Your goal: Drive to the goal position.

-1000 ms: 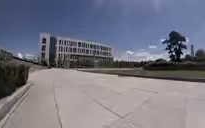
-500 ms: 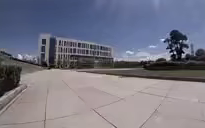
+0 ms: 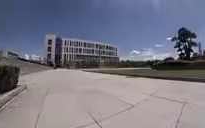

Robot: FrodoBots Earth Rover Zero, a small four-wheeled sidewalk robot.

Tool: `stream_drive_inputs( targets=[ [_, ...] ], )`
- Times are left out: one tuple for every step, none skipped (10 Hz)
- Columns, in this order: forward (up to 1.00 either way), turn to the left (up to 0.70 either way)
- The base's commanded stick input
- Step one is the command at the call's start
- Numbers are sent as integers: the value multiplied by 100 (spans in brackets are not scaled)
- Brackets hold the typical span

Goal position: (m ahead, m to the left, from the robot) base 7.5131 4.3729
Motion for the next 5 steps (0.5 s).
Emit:
stream_drive_inputs(
  targets=[
    [70,0],
    [70,0],
    [70,0],
    [70,0],
    [70,0]
  ],
)
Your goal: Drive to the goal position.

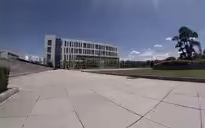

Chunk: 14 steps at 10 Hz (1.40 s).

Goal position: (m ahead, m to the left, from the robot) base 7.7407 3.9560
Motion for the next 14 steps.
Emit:
stream_drive_inputs(
  targets=[
    [70,1],
    [70,1],
    [70,2],
    [70,20],
    [70,34],
    [70,35],
    [70,35],
    [70,35],
    [70,20],
    [70,8],
    [70,4],
    [70,3],
    [70,3],
    [70,3]
  ],
)
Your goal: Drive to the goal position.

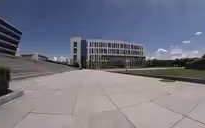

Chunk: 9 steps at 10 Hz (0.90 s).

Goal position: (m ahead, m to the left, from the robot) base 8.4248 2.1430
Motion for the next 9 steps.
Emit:
stream_drive_inputs(
  targets=[
    [70,3],
    [70,3],
    [70,3],
    [70,3],
    [70,3],
    [70,3],
    [70,3],
    [70,3],
    [70,3]
  ],
)
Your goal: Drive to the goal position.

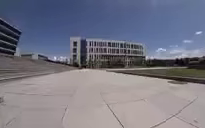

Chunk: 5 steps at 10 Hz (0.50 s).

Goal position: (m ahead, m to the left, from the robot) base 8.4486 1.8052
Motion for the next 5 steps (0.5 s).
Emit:
stream_drive_inputs(
  targets=[
    [70,3],
    [70,3],
    [70,3],
    [70,3],
    [70,3]
  ],
)
